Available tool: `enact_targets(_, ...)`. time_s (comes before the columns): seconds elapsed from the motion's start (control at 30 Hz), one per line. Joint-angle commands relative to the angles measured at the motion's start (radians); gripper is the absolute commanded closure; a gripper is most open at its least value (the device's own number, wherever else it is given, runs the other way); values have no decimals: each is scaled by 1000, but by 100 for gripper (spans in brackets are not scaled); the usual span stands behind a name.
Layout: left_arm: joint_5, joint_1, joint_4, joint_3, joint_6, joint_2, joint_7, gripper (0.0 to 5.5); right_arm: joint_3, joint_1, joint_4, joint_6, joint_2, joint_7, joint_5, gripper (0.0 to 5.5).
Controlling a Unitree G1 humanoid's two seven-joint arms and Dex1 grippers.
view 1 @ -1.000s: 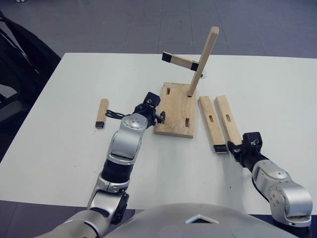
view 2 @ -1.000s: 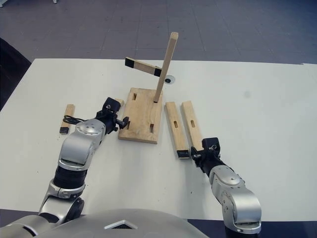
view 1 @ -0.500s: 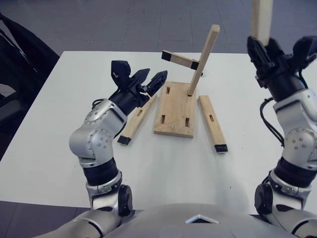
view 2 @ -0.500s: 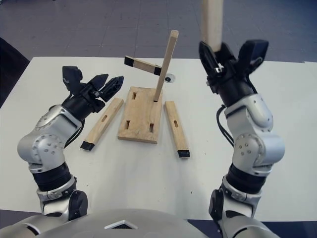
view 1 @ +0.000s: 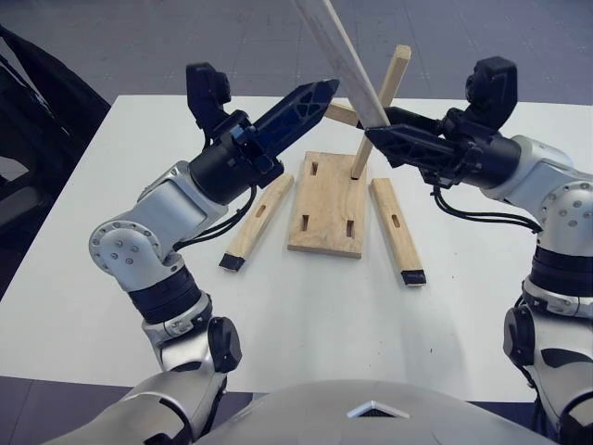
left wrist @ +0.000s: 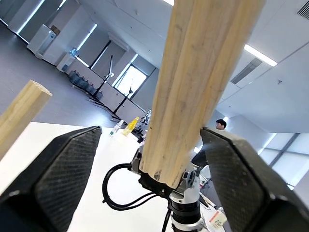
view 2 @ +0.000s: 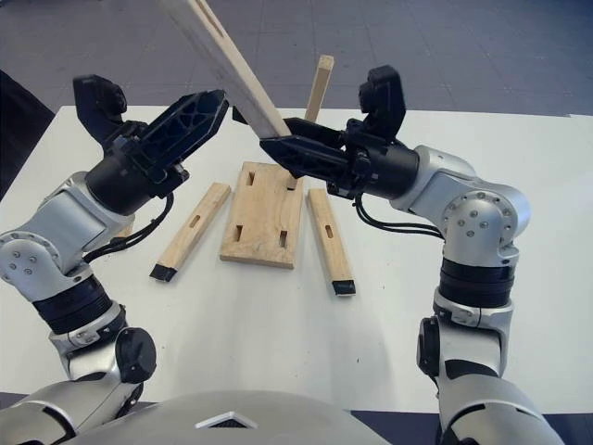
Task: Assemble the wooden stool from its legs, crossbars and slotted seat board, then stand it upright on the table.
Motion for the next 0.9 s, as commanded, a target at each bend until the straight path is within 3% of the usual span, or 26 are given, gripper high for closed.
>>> enact_targets(0.03,-163,26,-23,-59,-37,69,12,171,39,-28,-6,51,0,35,44,348)
enact_targets(0.37,-283,86,-11,-154,-163,223,19,171,65,-2,-26,68,-32,78,49,348)
enact_targets(0.63,-318,86,2,-181,-242,267,-7,293,87,21,-34,49,-52,101,17,348)
enact_targets(0.9,-337,88,-8,-181,-283,277,-19,294,113,48,-44,32,-75,120,0,348)
